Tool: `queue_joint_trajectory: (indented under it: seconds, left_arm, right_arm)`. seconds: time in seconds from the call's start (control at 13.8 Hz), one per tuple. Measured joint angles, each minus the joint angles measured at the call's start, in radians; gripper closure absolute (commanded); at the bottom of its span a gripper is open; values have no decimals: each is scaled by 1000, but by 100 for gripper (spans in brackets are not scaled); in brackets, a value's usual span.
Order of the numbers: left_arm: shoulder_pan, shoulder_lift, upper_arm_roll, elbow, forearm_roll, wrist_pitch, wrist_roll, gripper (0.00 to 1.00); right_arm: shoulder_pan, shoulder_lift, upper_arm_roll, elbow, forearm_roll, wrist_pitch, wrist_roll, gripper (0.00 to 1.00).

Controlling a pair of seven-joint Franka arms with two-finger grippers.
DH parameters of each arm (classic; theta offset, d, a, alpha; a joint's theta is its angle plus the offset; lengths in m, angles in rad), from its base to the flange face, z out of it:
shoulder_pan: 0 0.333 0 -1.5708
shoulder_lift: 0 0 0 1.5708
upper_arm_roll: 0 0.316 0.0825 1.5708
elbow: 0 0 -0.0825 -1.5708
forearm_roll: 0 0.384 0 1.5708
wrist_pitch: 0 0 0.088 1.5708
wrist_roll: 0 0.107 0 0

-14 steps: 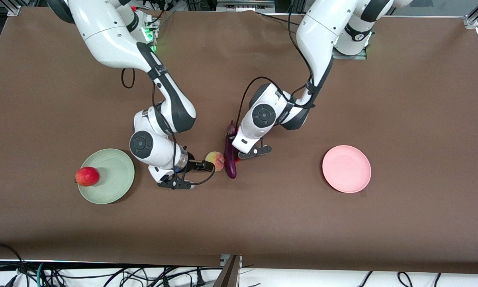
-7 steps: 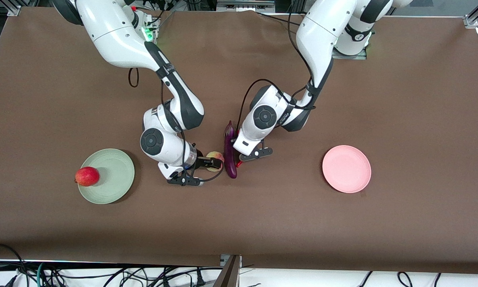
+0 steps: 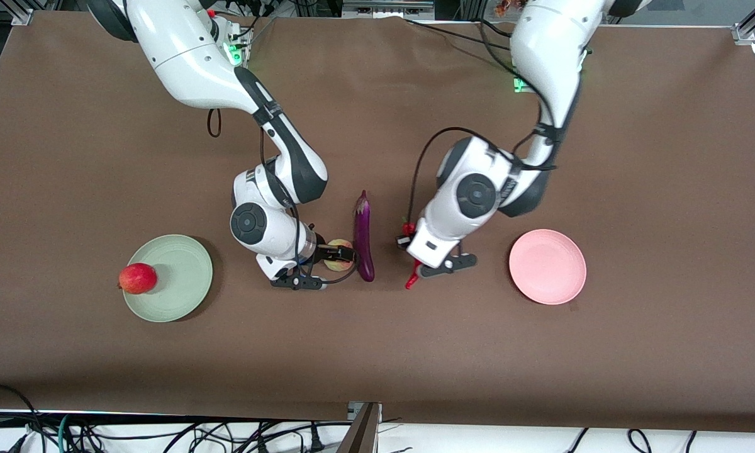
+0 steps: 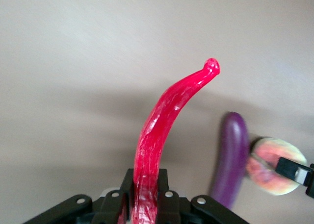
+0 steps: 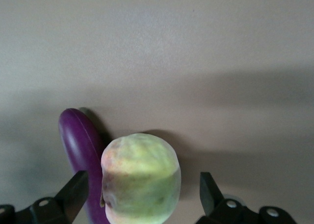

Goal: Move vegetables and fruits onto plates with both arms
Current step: 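Carry the chili to the pink plate while the right gripper carries the apple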

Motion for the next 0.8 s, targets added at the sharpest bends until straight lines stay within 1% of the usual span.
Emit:
queue_joint_trajectory:
  seconds: [0.15, 0.22, 0.29, 0.36, 0.44, 0.58, 0.65, 0.73, 0.8]
  left_arm:
    - [98, -30, 5, 0, 3, -99, 177, 100]
    - [149, -34, 6, -1, 10, -123, 265, 100]
    - [195, -33, 6, -3, 24, -134, 345, 100]
    - [233, -33, 6, -9, 41, -140, 411, 100]
    - [264, -32, 5, -15, 50, -144, 461, 100]
    - [300, -24, 4, -29, 65, -146, 545, 100]
    - [311, -13, 4, -32, 73, -146, 581, 100]
    - [317, 0, 4, -33, 77, -146, 602, 100]
    - [320, 14, 4, -34, 84, -145, 615, 100]
  right_arm:
    - [5, 8, 0, 0, 0, 0, 0, 1]
    - [7, 11, 0, -1, 0, 0, 0, 7]
    - [9, 12, 0, -1, 0, 0, 0, 10]
    - [11, 14, 0, -3, 0, 0, 0, 21]
    - [12, 15, 0, -5, 0, 1, 0, 40]
    - [13, 17, 0, -7, 1, 2, 0, 69]
    - [13, 15, 0, -7, 1, 3, 0, 77]
    - [13, 15, 0, -7, 1, 3, 0, 81]
    - [13, 15, 0, -6, 1, 3, -2, 81]
